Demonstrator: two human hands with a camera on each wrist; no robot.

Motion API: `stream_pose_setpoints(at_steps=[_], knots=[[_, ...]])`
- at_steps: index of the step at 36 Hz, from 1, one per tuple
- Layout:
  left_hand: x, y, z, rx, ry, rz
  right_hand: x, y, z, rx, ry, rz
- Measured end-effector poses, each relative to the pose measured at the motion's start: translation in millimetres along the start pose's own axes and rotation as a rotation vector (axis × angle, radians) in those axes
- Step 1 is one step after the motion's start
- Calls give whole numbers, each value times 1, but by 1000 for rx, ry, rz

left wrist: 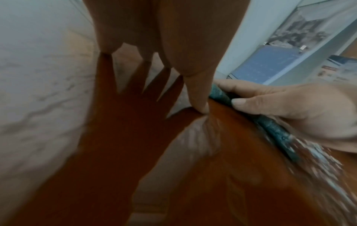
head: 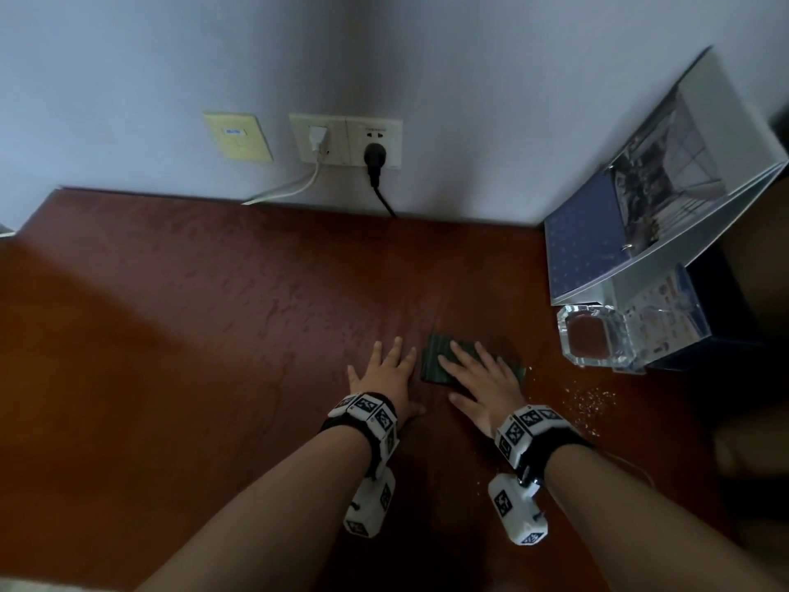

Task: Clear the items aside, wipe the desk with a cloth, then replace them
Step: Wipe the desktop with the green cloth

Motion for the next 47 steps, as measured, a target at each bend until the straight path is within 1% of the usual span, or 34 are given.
stream_pose_setpoints(at_steps=[4, 7, 13, 15, 17, 19, 22, 23, 25, 27, 28, 30, 33, 34, 35, 36, 37, 40, 42, 47], knots=[[-2, -8, 8, -12, 15, 65, 6, -17, 7, 2, 22, -31], [1, -19, 12, 29, 47, 92, 10, -31, 12, 8, 54, -49], [13, -43, 25, 213, 127, 43, 19, -59, 22, 12, 100, -90], [13, -47, 32, 243, 147, 30, 23, -69, 22, 8, 98, -90], [12, -50, 36, 243, 156, 19, 27, -79, 21, 18, 100, -93], [11, -51, 38, 235, 157, 9, 29, -82, 21, 66, 88, -110], [13, -51, 41, 217, 144, 11, 28, -80, 16, 192, 81, -149], [14, -50, 42, 212, 140, 11, 28, -79, 11, 234, 141, -154], [16, -50, 44, 206, 139, 10, 28, -79, -3, 283, 379, -106], [18, -50, 44, 207, 143, 9, 26, -81, -19, 331, 655, 22], [18, -49, 44, 209, 145, 9, 23, -78, -25, 332, 746, 83], [17, -49, 43, 209, 146, 6, 16, -66, -35, 256, 792, 163], [15, -49, 41, 217, 134, -9, 12, -48, -49, 123, 929, 183], [15, -49, 41, 220, 133, -11, 7, -39, -49, 59, 931, 184], [14, -49, 41, 226, 135, -11, 4, -31, -51, -11, 872, 166], [14, -48, 41, 230, 141, -10, 2, -21, -51, -62, 753, 150], [15, -48, 42, 230, 146, -9, -1, -13, -49, -61, 627, 144], [16, -46, 43, 220, 150, -5, -3, 0, -32, 115, 299, 215], [16, -46, 43, 225, 145, -10, 1, -3, -22, 125, 162, 199], [13, -47, 43, 224, 152, -15, 4, -17, 1, 117, -34, 136]])
Point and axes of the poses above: each hand's wrist, its own y-axis towards the middle knuckle, its own z-axis out of the palm, x = y × z, the point moved 4 cm from there along y, towards the middle knuckle, and after that the axes turned 8 degrees about z, right-handed, at the moved point
